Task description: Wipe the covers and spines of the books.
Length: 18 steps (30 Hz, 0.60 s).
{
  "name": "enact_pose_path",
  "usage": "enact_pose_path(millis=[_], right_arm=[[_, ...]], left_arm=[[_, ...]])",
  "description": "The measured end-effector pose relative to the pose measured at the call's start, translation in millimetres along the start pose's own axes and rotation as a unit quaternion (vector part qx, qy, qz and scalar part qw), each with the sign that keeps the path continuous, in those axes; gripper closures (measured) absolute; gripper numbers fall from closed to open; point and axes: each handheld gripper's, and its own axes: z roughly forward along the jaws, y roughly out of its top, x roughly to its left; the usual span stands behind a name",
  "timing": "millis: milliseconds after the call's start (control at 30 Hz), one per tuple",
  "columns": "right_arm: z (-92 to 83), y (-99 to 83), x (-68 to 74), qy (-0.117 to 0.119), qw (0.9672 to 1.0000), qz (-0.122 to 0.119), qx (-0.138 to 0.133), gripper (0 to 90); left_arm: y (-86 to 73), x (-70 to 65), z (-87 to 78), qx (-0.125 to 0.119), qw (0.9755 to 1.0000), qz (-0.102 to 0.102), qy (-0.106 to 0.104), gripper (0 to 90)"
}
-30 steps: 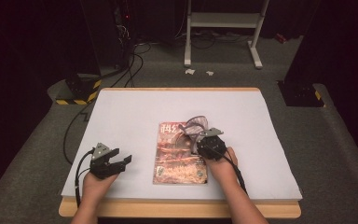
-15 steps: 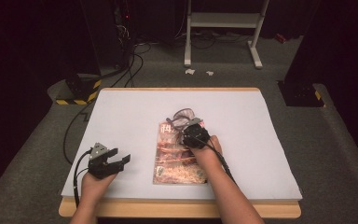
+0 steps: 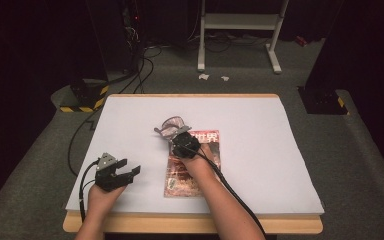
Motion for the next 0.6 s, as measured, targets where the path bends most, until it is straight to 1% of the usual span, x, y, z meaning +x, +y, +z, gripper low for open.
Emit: enact_pose_path(millis=[133, 200, 233, 300, 400, 600], right_arm=[[2.8, 5.4, 8.9, 0.003, 0.9999, -0.009, 0.003, 53.8], [2.9, 6.1, 9.1, 0.001, 0.9999, -0.015, 0.004, 53.6], [2.7, 5.8, 8.0, 0.003, 0.9999, -0.012, 0.005, 53.4], [1.6, 4.7, 4.7, 0.004, 0.9999, -0.006, 0.008, 53.2], [-0.5, 0.8, -2.0, 0.0, 1.0, -0.004, 0.007, 53.1], [-8.6, -12.0, -21.5, -0.013, 0.9998, 0.013, 0.007, 53.1]], left_arm=[[1.1, -0.1, -1.5, -0.005, 1.0, -0.002, -0.005, 34.2], [1.2, 0.0, -1.9, -0.005, 1.0, 0.0, -0.005, 34.2], [1.0, 0.2, -1.6, -0.004, 1.0, -0.001, -0.005, 34.1], [0.6, 0.6, -1.3, -0.003, 1.0, -0.003, -0.007, 34.2], [0.5, -0.2, -1.7, -0.003, 1.0, -0.002, -0.007, 34.2], [0.2, -1.0, -1.9, -0.002, 1.0, 0.0, -0.006, 34.2]])
